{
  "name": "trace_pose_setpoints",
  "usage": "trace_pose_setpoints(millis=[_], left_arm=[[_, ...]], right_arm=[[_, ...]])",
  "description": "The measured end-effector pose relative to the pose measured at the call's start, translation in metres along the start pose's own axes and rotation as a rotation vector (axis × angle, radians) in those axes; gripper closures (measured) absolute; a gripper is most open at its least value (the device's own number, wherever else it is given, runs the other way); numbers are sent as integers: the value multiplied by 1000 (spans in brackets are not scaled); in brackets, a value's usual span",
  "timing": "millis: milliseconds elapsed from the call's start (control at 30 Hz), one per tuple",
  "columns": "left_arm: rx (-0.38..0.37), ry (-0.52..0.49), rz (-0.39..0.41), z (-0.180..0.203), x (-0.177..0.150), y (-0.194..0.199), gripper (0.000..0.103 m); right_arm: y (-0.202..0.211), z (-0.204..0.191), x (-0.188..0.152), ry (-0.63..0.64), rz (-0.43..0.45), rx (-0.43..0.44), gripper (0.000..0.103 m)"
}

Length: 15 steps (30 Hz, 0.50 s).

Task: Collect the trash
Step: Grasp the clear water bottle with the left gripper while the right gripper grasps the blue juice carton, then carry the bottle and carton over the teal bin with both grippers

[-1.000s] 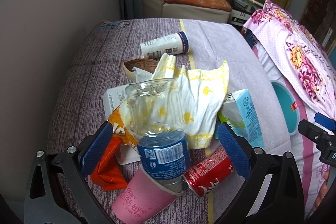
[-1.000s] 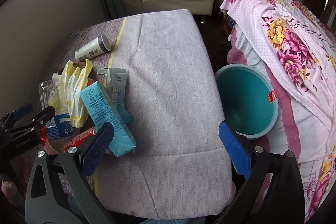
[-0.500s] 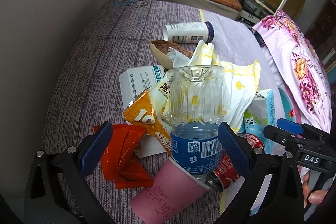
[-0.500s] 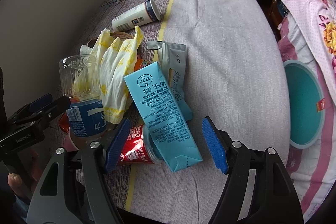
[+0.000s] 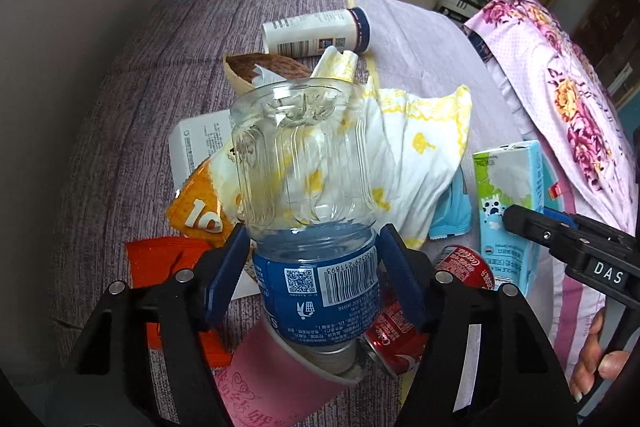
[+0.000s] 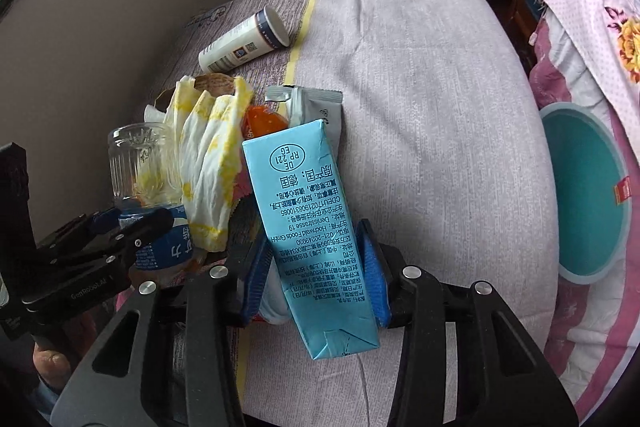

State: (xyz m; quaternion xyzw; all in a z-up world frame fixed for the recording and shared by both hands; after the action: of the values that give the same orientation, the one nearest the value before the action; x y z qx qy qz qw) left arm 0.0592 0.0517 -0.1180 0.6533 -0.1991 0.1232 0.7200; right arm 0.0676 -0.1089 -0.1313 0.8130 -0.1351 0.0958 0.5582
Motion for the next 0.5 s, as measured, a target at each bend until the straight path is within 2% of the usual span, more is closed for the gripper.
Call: trace_pose_setpoints(millis=[500], left_arm=[[-46,-30,156,18,57,62,36]], right_arm=[[36,43,19,-132,90,84,63]])
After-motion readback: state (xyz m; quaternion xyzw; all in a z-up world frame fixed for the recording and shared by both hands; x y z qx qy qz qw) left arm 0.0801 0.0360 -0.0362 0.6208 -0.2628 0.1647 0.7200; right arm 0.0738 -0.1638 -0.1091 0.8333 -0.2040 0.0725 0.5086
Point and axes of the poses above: each gripper's, at about its wrist camera, not at the fingertips, and y roughly against the way its jaws point, z to its right, x to its top, the point moved 8 cm from there along -y, roughly the way its jaws point, and after that the axes turned 9 degrees about -y, right-handed, at the moved point
